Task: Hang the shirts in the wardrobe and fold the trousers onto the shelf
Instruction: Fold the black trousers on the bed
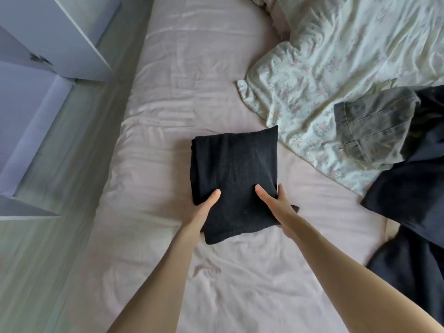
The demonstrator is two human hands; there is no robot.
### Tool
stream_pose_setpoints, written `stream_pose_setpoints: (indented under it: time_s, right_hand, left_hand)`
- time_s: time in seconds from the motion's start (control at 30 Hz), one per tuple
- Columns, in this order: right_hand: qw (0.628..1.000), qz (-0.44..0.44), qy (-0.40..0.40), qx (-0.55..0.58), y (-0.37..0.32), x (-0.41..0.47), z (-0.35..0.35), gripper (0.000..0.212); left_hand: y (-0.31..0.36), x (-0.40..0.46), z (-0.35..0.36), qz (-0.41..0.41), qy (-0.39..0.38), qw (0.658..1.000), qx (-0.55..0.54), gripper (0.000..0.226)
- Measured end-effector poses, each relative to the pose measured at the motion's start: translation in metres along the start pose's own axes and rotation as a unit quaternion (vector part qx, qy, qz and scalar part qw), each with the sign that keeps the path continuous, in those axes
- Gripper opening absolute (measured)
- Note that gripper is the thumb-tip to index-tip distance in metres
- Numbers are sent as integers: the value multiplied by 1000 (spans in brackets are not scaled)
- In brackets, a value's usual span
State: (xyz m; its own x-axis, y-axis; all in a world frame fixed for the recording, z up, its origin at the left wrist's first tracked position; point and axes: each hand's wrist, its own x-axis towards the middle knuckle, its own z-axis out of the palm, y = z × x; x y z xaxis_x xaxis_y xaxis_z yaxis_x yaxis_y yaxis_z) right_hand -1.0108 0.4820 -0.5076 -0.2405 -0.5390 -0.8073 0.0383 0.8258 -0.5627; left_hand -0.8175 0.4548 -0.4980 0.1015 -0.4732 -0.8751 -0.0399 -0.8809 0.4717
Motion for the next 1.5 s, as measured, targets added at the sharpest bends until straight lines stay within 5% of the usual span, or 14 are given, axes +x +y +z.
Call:
stream_pose_setpoints:
  time_s: [0.2,0.47,0.67,0.9,1.27,1.5]
  right_hand:
    - [981,76,-110,140,-13,-7,-10,81]
    - [969,106,-190,115,0,-77,-5,75]
    - [965,12,-263,6,-47,-159,41,73]
    - [947,-89,-310,5,-123,-266,160,70]
    - [870,-285,-375,147,-220,-444,423,64]
    - [830,-380,-348,211,-281,-503,479,47]
  left_hand:
    - [10,-16,-12,-5,-127,992,-17,57]
    - [-26,-94,-58,61,-107,992,-39,46]
    - [-42,-182,-135,141,-52,977,-149,45]
    - [-3,-279,-257,247,17,942,-225,54]
    - [94,-388,-564,457,104,882,-38,48]
    - [164,-428,-638,532,122,838,3,44]
